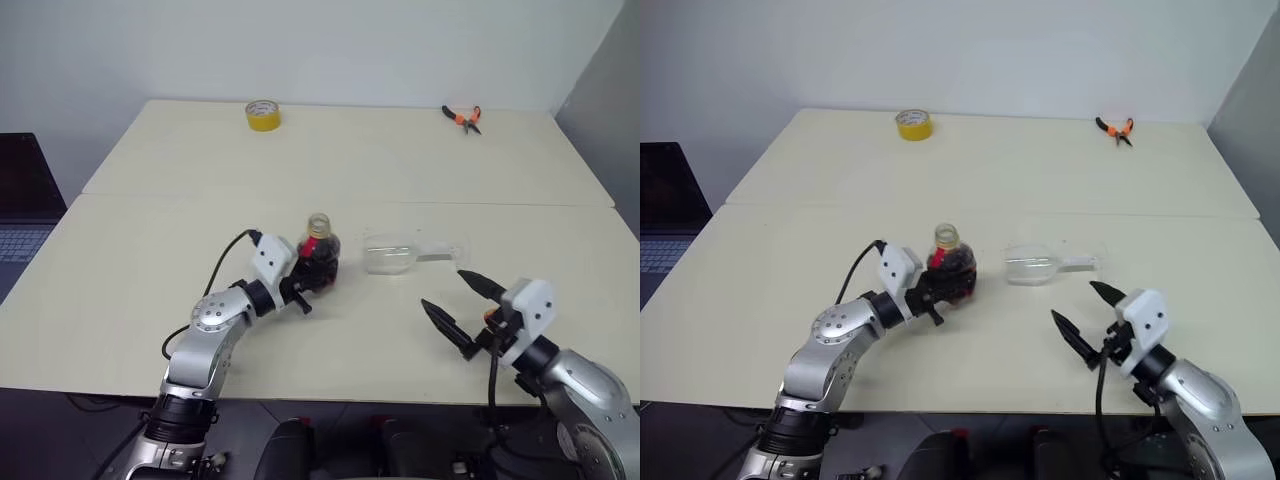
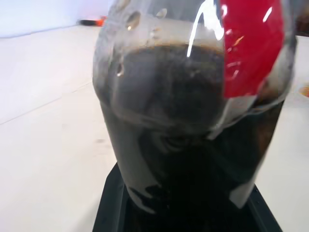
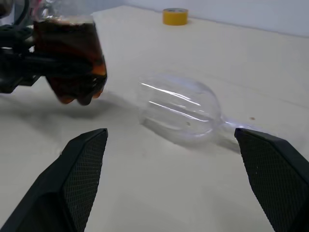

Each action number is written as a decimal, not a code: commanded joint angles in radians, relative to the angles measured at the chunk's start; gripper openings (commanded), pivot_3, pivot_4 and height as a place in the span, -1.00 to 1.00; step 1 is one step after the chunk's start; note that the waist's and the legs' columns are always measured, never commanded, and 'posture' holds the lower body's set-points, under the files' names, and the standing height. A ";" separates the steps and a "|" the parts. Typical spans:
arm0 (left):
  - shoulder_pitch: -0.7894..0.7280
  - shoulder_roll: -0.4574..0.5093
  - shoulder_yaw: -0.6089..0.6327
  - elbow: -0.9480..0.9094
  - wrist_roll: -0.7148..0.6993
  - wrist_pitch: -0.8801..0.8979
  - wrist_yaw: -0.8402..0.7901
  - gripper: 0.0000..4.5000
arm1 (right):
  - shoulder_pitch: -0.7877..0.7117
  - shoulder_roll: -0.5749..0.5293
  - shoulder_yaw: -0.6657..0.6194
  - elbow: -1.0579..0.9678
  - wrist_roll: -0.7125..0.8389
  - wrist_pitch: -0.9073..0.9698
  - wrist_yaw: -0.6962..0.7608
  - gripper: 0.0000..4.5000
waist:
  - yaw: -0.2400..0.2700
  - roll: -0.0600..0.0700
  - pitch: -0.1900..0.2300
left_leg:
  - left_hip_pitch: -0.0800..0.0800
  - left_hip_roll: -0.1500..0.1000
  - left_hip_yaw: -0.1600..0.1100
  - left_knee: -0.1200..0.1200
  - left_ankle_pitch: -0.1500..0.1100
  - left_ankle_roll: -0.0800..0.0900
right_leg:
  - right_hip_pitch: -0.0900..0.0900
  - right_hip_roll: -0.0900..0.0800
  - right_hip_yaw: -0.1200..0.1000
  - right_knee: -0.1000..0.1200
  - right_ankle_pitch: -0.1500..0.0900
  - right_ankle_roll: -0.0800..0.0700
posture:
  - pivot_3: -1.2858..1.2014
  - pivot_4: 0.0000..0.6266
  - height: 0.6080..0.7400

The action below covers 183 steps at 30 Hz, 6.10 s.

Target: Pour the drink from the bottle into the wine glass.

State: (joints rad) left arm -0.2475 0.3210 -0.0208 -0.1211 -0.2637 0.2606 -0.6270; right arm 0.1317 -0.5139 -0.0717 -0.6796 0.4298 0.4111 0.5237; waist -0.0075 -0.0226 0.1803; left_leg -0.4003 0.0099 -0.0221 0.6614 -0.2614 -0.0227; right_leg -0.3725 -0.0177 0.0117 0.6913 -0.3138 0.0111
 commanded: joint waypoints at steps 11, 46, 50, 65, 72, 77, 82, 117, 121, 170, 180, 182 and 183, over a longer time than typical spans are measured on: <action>-0.152 -0.005 0.122 0.317 0.017 -0.192 0.076 -0.62 | -0.379 0.053 0.228 0.082 -0.036 0.124 0.000 1.00 | 0.008 -0.001 0.001 | -0.001 -0.001 -0.001 0.001 0.000 0.000 | 0.000 -0.001 -0.002 -0.001 0.000 0.001 | 0.03 -0.52 1.00; -0.321 -0.049 0.193 0.719 0.067 -0.490 0.281 0.62 | -0.518 0.169 0.330 0.150 -0.106 0.175 0.001 1.00 | 0.003 -0.001 0.000 | -0.002 -0.001 -0.001 0.001 0.000 0.000 | -0.002 -0.001 -0.002 0.001 0.001 0.000 | 0.03 -0.52 1.00; -0.225 -0.054 0.166 0.572 0.080 -0.450 0.282 0.99 | -0.499 0.151 0.315 0.134 -0.103 0.176 0.008 1.00 | 0.002 -0.001 0.000 | -0.002 -0.001 -0.001 0.001 0.000 0.000 | -0.002 -0.001 -0.002 0.000 0.001 0.000 | 0.03 -0.52 1.00; 0.306 0.048 0.087 -0.125 0.066 -0.148 0.205 0.99 | -0.235 0.014 0.086 0.034 -0.229 0.051 -0.089 1.00 | 0.002 -0.002 0.000 | -0.001 0.000 0.000 -0.001 0.000 -0.001 | -0.001 -0.002 0.000 -0.002 0.001 0.000 | 0.03 -0.52 1.00; 0.249 0.159 0.006 -0.256 -0.031 0.014 0.014 0.99 | -0.154 -0.128 0.177 0.108 -0.572 -0.129 -0.145 1.00 | 0.005 -0.001 0.000 | 0.001 0.000 -0.001 -0.001 0.000 -0.001 | 0.001 -0.001 -0.001 0.000 0.000 0.000 | 0.03 -0.52 1.00; 0.129 0.233 0.001 -0.207 -0.082 0.055 -0.115 0.99 | -0.193 -0.191 0.306 0.190 -0.900 -0.173 -0.211 1.00 | 0.001 -0.001 0.000 | 0.001 0.000 0.000 -0.001 0.000 -0.001 | 0.000 0.000 0.000 0.000 0.000 0.000 | 0.03 -0.52 1.00; 0.000 0.263 -0.035 -0.127 -0.089 0.017 -0.252 0.99 | -0.279 -0.169 0.378 0.347 -1.095 -0.186 -0.255 1.00 | 0.002 -0.001 0.000 | 0.001 0.000 0.001 0.000 0.000 -0.002 | 0.000 0.000 0.000 0.000 0.000 0.000 | 0.03 -0.52 1.00; -0.031 0.207 -0.040 0.018 -0.042 -0.090 -0.298 1.00 | -0.501 0.021 0.365 0.639 -1.295 -0.212 -0.428 -0.92 | -0.019 -0.001 0.000 | 0.000 0.000 0.003 0.001 0.000 -0.001 | -0.003 0.000 0.003 0.005 0.000 0.000 | 0.03 -0.52 1.00; -0.005 0.210 -0.008 0.025 -0.042 -0.114 -0.278 1.00 | -0.478 0.046 0.343 0.567 -1.249 -0.221 -0.405 -0.92 | -0.023 -0.001 0.000 | 0.000 0.000 0.003 0.000 0.000 -0.001 | -0.003 0.000 0.003 0.005 0.000 0.000 | 0.03 -0.52 1.00; -0.040 0.475 0.252 -0.260 -0.470 0.277 -0.366 1.00 | -0.581 0.477 0.231 1.289 -0.339 -0.800 0.053 -0.21 | -0.024 -0.006 -0.002 | 0.003 0.001 0.001 0.000 0.000 -0.001 | -0.001 0.000 0.002 0.005 0.000 -0.001 | 0.03 -0.52 1.00; -0.070 0.474 0.248 -0.252 -0.473 0.283 -0.367 1.00 | -0.574 0.464 0.236 1.268 -0.346 -0.792 0.053 0.98 | -0.024 -0.006 -0.002 | 0.004 0.000 0.001 0.000 0.000 -0.001 | 0.000 0.000 0.002 0.005 0.000 -0.001 | 0.03 -0.52 1.00; -0.071 0.474 0.248 -0.251 -0.472 0.282 -0.368 1.00 | -0.573 0.461 0.239 1.266 -0.352 -0.792 0.051 0.98 | -0.023 -0.006 -0.002 | 0.004 0.000 0.001 0.000 0.000 -0.001 | 0.000 0.000 0.002 0.005 0.000 -0.001 | 0.03 -0.52 1.00; -0.073 0.474 0.248 -0.250 -0.472 0.281 -0.368 1.00 | -0.572 0.459 0.239 1.266 -0.353 -0.790 0.051 0.98 | -0.023 -0.006 -0.002 | 0.004 0.000 0.001 0.000 0.000 -0.001 | 0.000 0.000 0.002 0.005 0.000 -0.001 | 0.03 -0.52 1.00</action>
State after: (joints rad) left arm -0.3006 0.7888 0.2221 -0.3558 -0.7248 0.5421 -0.9935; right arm -0.4518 -0.0360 0.1782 0.5841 0.0889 -0.3697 0.5695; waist -0.0306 -0.0290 0.1779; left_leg -0.3965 0.0102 -0.0209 0.6615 -0.2616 -0.0236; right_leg -0.3721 -0.0178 0.0133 0.6963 -0.3139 0.0102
